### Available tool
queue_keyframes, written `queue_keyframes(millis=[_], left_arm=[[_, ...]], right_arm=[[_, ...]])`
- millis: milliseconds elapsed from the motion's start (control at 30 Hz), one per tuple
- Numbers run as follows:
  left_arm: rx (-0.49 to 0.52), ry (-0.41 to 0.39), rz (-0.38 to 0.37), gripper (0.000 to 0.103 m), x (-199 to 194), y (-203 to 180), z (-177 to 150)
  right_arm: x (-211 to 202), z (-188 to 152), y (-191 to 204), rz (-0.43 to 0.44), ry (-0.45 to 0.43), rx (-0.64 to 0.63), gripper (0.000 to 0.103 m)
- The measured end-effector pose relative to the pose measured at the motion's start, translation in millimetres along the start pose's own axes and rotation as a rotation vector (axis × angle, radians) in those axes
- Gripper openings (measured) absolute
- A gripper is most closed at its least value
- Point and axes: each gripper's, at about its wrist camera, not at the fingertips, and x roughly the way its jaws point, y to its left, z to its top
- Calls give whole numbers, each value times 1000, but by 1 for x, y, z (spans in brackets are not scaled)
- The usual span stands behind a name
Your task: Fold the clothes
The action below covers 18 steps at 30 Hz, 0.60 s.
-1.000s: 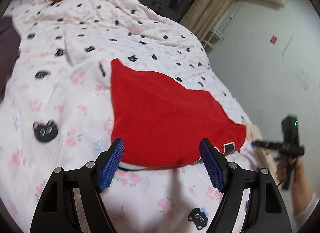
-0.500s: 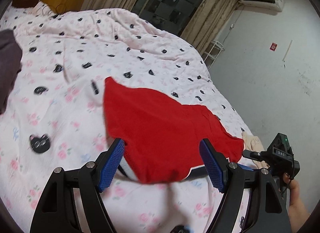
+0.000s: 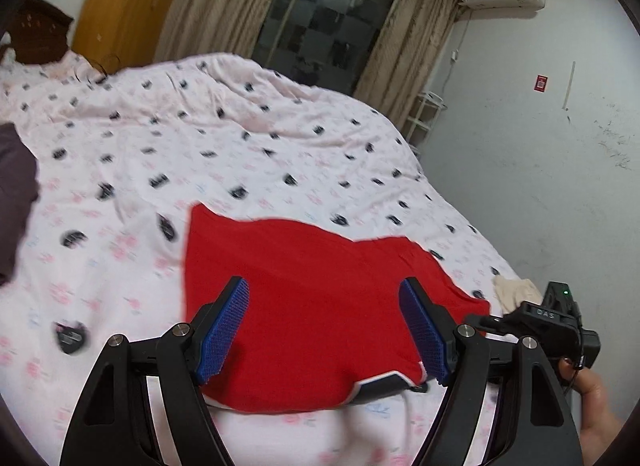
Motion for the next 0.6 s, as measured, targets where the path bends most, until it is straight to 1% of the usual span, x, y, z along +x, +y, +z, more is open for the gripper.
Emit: queue_keyframes(millis=[67,133,200,233,267,300,367,433,533,600], left_arm=[[6,26,-12,73,12,-7,-3],[23,54,-3,73,22,-15,-8],[38,74,10,73,33,-22,-13],[54,84,28,73,37,-25,-16],[70,93,46,73,41,-28,-19],[73,118,60,73,47,-28,-23],[76,170,88,73,58,-27,-30],[80,221,116,73,70,-26,-37],[113,238,131,79,74,-32,-42],[125,240,120,87,75,-34,-44]], right_arm=[[0,0,0,0,-5,2,64],[0,0,0,-6,-8,-1,62],[-1,-1,-1,-14,-12,-4,54],[-3,-2,-3,-17,-14,-4,52],[-6,-3,-5,-20,-17,-3,47],[-7,-3,-6,-22,-20,-1,44],[-7,-4,-8,-26,-27,1,35],[-8,-5,-8,-32,-34,-10,33],[-11,-7,-7,-46,-51,-31,30],[-14,-8,-3,-56,-61,-47,29]])
